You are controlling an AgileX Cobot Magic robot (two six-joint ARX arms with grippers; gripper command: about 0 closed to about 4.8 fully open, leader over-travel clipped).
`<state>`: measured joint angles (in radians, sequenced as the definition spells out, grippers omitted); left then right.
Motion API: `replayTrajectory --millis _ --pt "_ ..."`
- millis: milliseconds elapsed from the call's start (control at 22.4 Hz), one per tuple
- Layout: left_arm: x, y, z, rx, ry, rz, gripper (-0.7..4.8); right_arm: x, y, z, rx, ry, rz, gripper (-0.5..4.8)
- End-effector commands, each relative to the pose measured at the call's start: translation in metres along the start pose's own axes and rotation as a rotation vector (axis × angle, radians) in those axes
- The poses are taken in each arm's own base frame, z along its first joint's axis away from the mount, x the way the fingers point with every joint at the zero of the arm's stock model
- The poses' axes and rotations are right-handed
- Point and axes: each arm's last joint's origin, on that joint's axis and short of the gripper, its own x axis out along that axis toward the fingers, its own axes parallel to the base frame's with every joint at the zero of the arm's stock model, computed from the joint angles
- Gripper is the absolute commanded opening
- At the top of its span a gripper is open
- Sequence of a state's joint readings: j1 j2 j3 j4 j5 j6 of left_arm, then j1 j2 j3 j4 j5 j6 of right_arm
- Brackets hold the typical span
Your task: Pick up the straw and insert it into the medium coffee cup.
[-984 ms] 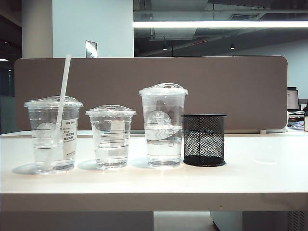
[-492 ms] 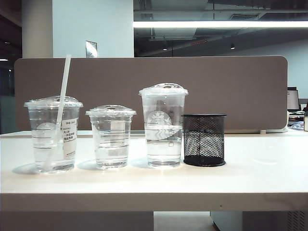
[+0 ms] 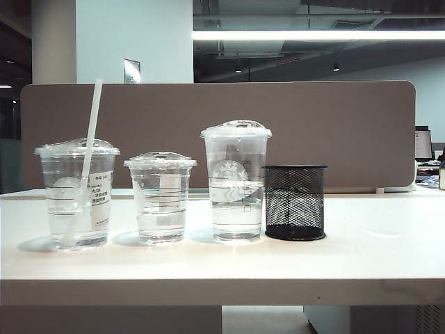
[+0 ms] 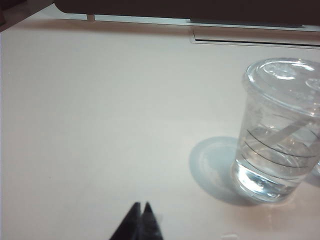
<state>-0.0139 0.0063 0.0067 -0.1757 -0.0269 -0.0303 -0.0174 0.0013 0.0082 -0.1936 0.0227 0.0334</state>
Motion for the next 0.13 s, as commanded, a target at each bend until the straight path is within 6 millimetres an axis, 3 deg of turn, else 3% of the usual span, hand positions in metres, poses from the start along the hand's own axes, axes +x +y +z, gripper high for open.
replayTrajectory --millis 45,134 --pt "-0.0002 -0.0001 -0.0003 0.004 0.009 -0.004 -0.03 0.0007 -0.0001 -0.0012 0.001 -0.005 -0.001 -0.05" --pt "-0.0002 -0.0001 -0.0003 0.004 0.009 -0.004 -0.03 0.0007 -0.0001 -0.0012 0.001 -0.005 -0.001 -0.05"
